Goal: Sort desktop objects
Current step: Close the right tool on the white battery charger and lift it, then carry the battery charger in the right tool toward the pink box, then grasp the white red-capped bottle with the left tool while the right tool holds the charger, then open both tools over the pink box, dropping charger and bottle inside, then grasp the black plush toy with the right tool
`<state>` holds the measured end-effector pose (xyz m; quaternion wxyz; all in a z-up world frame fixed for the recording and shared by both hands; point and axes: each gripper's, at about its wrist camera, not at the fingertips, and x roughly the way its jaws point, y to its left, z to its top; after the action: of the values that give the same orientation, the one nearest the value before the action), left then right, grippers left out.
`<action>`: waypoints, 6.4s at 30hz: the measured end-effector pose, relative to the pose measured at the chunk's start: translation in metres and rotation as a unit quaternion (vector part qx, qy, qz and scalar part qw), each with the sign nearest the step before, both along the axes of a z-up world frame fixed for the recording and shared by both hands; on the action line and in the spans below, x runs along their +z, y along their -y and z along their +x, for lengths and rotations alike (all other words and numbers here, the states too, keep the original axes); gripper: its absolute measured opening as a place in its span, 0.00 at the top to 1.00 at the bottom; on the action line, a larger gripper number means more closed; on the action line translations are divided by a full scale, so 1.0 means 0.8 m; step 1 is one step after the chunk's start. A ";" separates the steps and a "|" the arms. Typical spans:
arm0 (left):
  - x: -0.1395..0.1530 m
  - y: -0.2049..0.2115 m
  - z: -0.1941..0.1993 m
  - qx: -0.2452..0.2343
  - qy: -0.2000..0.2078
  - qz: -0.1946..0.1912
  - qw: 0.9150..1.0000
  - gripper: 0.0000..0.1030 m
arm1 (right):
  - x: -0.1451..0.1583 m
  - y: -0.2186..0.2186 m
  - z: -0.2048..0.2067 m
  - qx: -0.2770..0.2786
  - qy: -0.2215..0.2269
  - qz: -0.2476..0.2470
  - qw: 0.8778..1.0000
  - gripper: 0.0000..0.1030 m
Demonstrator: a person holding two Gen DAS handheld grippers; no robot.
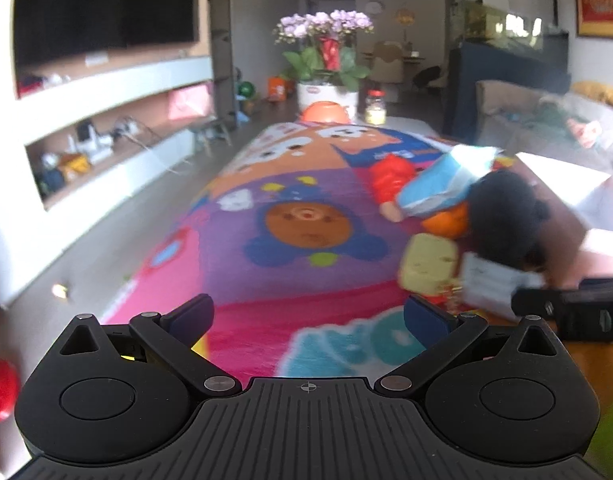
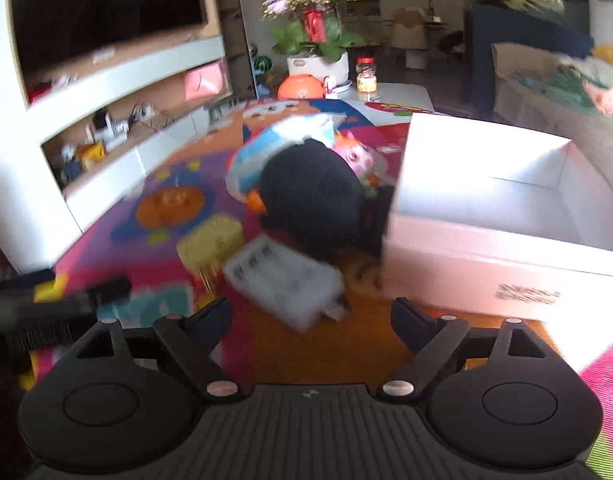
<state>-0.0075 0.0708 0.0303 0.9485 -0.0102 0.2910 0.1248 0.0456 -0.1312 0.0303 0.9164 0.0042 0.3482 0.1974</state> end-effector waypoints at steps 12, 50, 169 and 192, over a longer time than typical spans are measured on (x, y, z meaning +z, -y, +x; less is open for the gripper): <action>-0.019 -0.034 -0.007 0.020 -0.015 -0.024 0.999 0.00 | -0.018 -0.072 0.054 -0.048 -0.041 -0.023 0.998 0.20; -0.022 0.224 0.067 -0.413 -0.032 -0.014 0.910 0.07 | -0.010 0.269 -0.134 -0.189 0.061 0.078 0.977 0.04; -0.017 0.023 0.015 -0.146 -0.012 0.002 0.989 0.00 | 0.056 0.050 0.022 0.178 -0.011 0.015 0.984 0.03; -0.026 0.026 0.023 -0.152 -0.022 0.002 0.988 0.00 | 0.118 0.033 -0.034 0.164 0.080 -0.004 0.983 0.37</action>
<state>0.0105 0.0499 0.0096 0.9499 0.0391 0.3096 -0.0195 0.0187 -0.1579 0.1249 0.8965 -0.0725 0.2710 0.3429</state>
